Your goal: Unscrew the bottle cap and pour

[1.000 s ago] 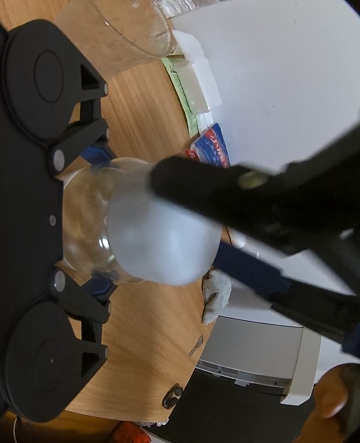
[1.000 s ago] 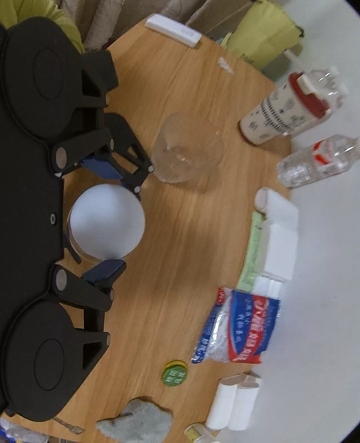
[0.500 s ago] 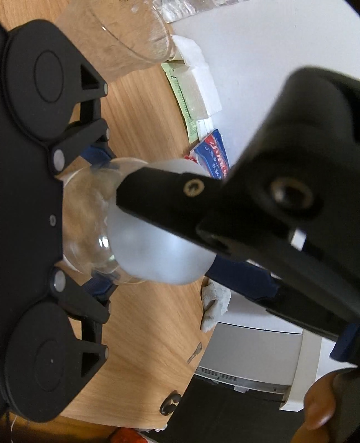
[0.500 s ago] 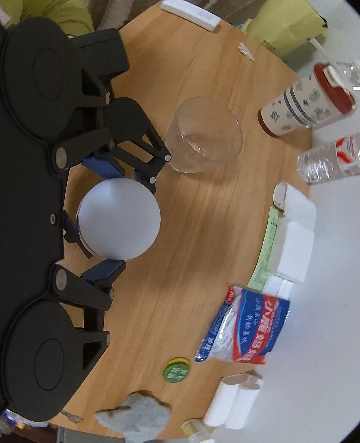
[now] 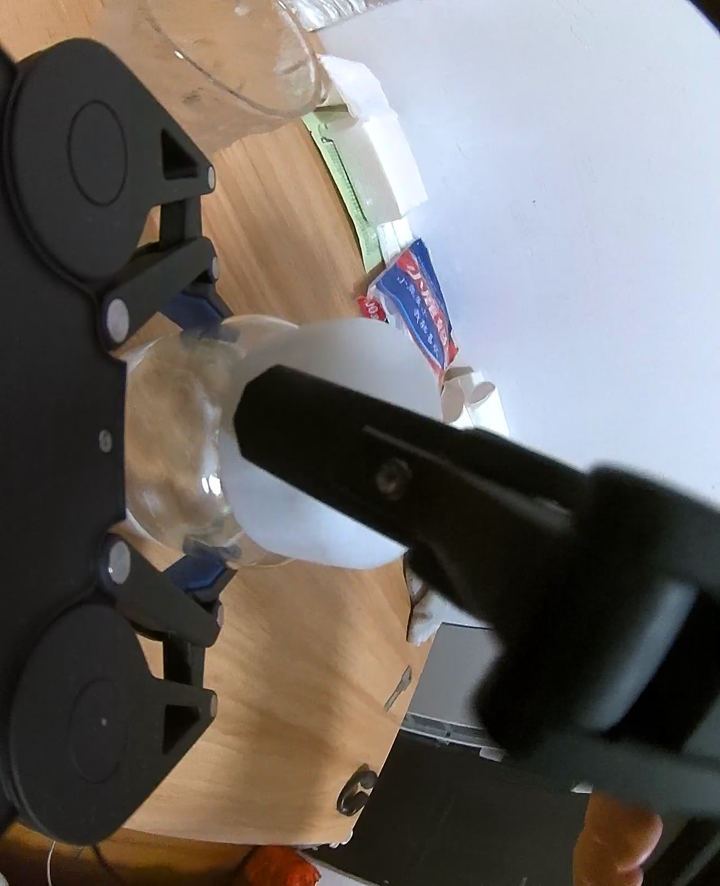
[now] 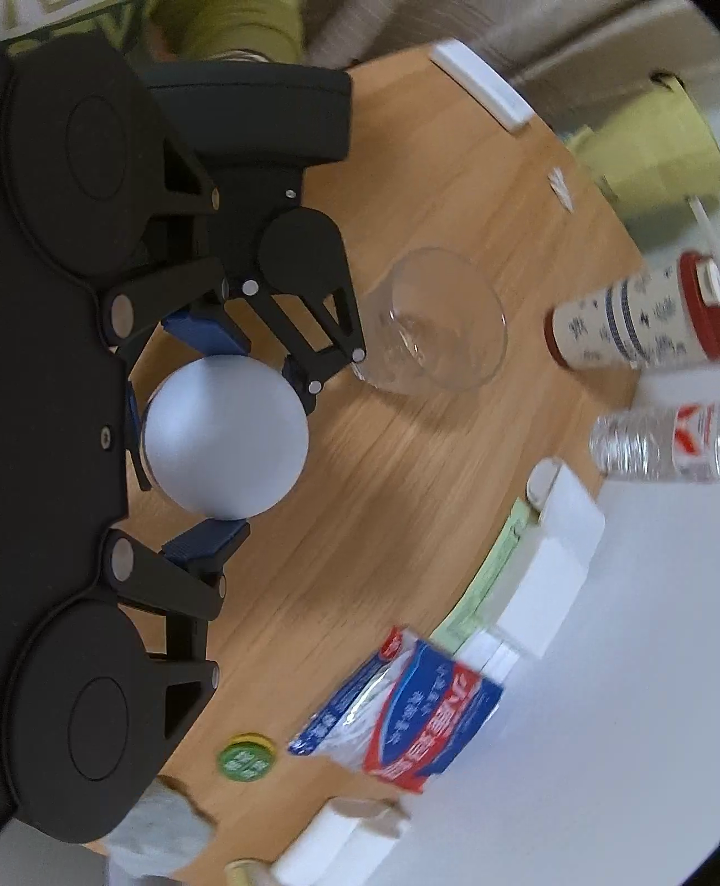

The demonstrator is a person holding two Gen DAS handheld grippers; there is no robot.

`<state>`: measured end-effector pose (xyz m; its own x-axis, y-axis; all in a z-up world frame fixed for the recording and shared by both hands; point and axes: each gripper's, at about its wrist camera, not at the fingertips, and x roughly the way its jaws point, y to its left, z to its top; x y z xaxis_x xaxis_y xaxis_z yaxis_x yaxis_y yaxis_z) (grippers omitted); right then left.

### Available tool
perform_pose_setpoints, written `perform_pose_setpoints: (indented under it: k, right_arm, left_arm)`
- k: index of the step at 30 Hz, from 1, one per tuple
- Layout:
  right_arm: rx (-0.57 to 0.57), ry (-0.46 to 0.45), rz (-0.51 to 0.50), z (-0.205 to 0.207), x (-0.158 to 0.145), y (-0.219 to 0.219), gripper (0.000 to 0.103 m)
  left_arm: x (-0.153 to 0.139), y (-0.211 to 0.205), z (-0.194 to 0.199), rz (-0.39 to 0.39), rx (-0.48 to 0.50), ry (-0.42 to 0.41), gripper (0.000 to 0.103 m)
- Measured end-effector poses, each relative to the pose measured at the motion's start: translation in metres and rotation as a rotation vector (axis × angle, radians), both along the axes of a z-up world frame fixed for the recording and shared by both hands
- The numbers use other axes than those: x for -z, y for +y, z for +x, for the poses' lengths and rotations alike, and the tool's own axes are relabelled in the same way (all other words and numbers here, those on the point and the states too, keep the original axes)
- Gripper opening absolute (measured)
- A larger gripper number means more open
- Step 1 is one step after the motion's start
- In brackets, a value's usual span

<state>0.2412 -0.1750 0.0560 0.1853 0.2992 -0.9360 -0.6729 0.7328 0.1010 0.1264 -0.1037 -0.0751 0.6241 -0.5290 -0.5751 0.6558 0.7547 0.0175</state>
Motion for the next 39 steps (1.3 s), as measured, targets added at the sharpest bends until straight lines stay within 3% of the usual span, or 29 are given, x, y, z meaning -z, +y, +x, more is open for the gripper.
perform_pose_setpoints:
  k: [15,18,20,23,27,29,35,39]
  right_arm:
    - [-0.347,-0.058,-0.012,-0.009,-0.003,0.01,0.067]
    - [-0.339,-0.052,-0.021,-0.008,-0.004,0.013,0.067]
    - [-0.304,-0.073,-0.016,-0.011,-0.005,0.013,0.068]
    - [-0.155,-0.076,0.048,-0.011,-0.014,0.006,0.069]
    - [0.151,-0.008,0.185,0.0,-0.026,-0.02,0.069]
    - [0.224,0.027,0.2,-0.002,-0.027,-0.024,0.069]
    - [0.407,0.071,0.124,-0.01,-0.015,-0.016,0.072]
    - [0.459,0.084,0.051,-0.009,-0.007,-0.009,0.071]
  left_arm:
    - [-0.001,-0.001,0.008,-0.002,0.106,0.006,0.078]
    - [-0.002,-0.001,0.01,-0.007,0.085,0.017,0.078]
    - [-0.002,-0.001,0.011,-0.014,0.058,0.026,0.078]
    - [-0.001,-0.003,0.008,-0.015,0.026,0.024,0.078]
    - [-0.001,-0.008,0.005,-0.008,-0.049,0.016,0.079]
    - [-0.001,-0.01,0.003,-0.006,-0.066,0.015,0.079]
    - [-0.002,-0.015,0.0,-0.002,-0.117,0.02,0.079]
    - [-0.002,-0.018,-0.002,0.009,-0.131,0.011,0.079]
